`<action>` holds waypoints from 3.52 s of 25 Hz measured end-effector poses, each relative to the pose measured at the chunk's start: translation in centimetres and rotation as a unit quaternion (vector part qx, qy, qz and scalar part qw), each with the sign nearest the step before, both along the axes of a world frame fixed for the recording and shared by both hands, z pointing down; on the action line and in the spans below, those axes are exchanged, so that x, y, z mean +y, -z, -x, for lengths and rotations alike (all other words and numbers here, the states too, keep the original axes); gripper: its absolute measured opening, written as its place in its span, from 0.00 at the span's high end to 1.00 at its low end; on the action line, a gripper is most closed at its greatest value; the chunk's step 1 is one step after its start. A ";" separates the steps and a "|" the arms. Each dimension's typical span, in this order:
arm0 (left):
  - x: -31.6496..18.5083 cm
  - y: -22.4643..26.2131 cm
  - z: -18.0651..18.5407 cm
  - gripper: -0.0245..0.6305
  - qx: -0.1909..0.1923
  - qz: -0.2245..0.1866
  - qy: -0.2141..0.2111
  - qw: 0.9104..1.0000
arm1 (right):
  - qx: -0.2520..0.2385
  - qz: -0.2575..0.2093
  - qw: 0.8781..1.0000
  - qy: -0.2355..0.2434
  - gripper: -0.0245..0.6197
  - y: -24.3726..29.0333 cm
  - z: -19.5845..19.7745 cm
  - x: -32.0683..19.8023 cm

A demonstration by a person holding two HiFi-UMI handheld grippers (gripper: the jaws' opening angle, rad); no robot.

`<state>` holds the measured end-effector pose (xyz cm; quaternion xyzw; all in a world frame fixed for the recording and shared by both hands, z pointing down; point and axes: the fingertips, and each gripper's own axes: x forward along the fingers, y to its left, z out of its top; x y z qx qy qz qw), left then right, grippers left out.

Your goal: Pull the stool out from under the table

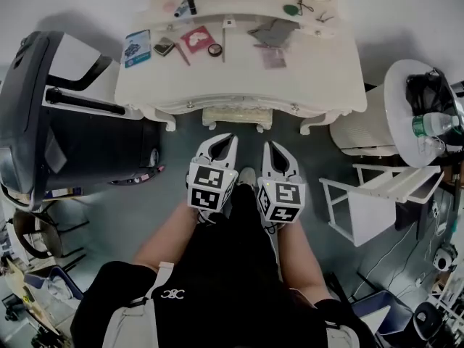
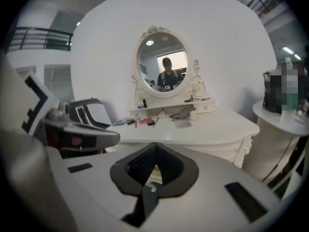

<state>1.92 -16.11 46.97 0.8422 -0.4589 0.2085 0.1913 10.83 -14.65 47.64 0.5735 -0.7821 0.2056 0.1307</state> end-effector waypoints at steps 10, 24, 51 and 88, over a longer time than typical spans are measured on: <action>-2.2 -8.7 0.0 0.96 -0.021 0.081 0.027 0.996 | 0.061 0.077 0.989 0.106 0.95 -10.9 1.0 -2.9; -4.3 -20.0 1.2 0.96 -0.020 0.140 0.015 0.990 | -0.037 0.156 0.985 0.064 0.95 -26.9 2.2 -8.7; -3.1 -33.1 7.3 0.96 -0.034 0.220 -0.024 0.975 | -0.454 0.205 0.845 -0.195 0.95 -44.4 6.9 -12.1; 1.0 -35.9 9.1 0.96 -0.069 0.256 -0.086 0.960 | -0.570 0.170 0.770 -0.230 0.66 -47.4 7.1 -13.6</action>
